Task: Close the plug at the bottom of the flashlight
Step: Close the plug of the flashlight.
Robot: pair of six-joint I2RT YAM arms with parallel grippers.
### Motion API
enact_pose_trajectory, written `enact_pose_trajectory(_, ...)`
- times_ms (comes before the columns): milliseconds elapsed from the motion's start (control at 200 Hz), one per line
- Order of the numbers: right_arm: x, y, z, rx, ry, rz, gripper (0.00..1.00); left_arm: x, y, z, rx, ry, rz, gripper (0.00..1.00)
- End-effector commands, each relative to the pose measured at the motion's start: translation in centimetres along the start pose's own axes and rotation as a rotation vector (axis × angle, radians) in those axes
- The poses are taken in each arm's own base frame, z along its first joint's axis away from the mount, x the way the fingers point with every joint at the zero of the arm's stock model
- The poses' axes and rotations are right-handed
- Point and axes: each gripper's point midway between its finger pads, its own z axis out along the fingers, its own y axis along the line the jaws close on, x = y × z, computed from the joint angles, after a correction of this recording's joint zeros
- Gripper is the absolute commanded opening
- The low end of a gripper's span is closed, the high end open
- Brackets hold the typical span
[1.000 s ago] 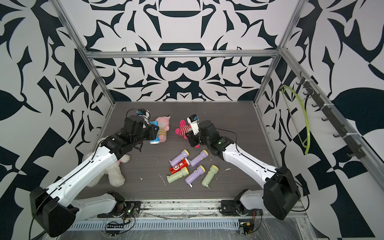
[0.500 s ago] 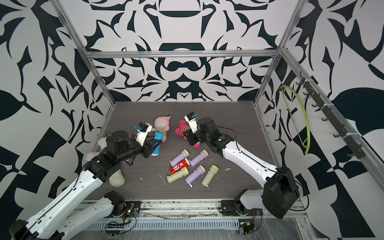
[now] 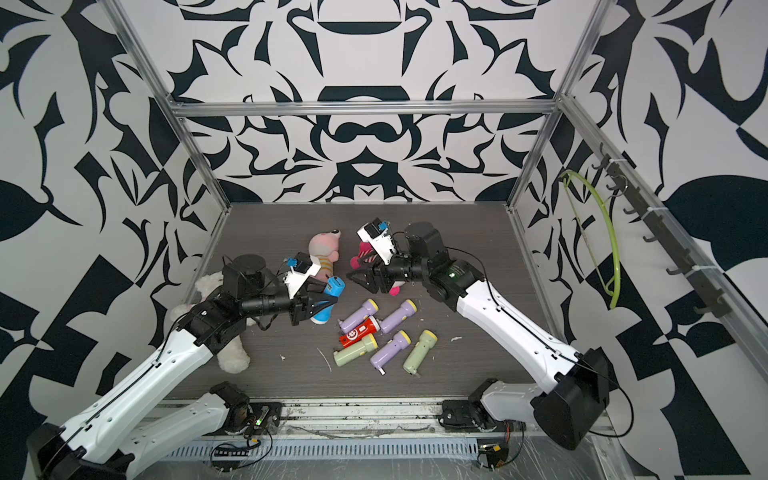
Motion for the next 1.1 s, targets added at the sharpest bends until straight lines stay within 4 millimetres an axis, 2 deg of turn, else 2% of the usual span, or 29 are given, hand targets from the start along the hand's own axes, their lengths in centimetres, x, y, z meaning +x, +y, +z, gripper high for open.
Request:
enact_pose_trajectory(0, -1.9, 2.3, -1.2, -0.077, -0.028, -0.055, 0.62, -2.8, -2.7, -1.4, 0.104, -0.077, 0.079, 0.0)
enact_pose_trajectory(200, -2.5, 6.1, -2.9, -0.236, -0.022, -0.129, 0.58, -4.3, -5.8, -3.0, 0.238, -0.115, 0.125, 0.0)
enact_pose_trajectory(415, -3.3, 7.5, -4.6, -0.236, -0.03, -0.213, 0.55, -5.6, -8.5, -4.5, 0.371, -0.138, 0.169, 0.0)
enact_pose_trajectory(535, -3.9, 8.1, -5.6, -0.227, -0.047, -0.251, 0.55, -6.0, -8.8, -4.7, 0.386, -0.138, 0.186, 0.0)
enact_pose_trajectory(745, -4.8, 8.3, -6.4, -0.163, -0.024, -0.263, 0.52, -5.6, -7.9, -3.7, 0.375, -0.107, 0.177, 0.0)
enact_pose_trajectory(935, -4.6, 10.8, -6.0, -0.116, 0.017, -0.368, 0.51, -5.2, -7.3, -3.0, 0.376, -0.083, 0.166, 0.0)
enact_pose_trajectory(1095, -3.8, 12.4, -5.2, -0.103, 0.073, -0.456, 0.52, -5.3, -7.8, -3.2, 0.413, -0.087, 0.17, 0.0)
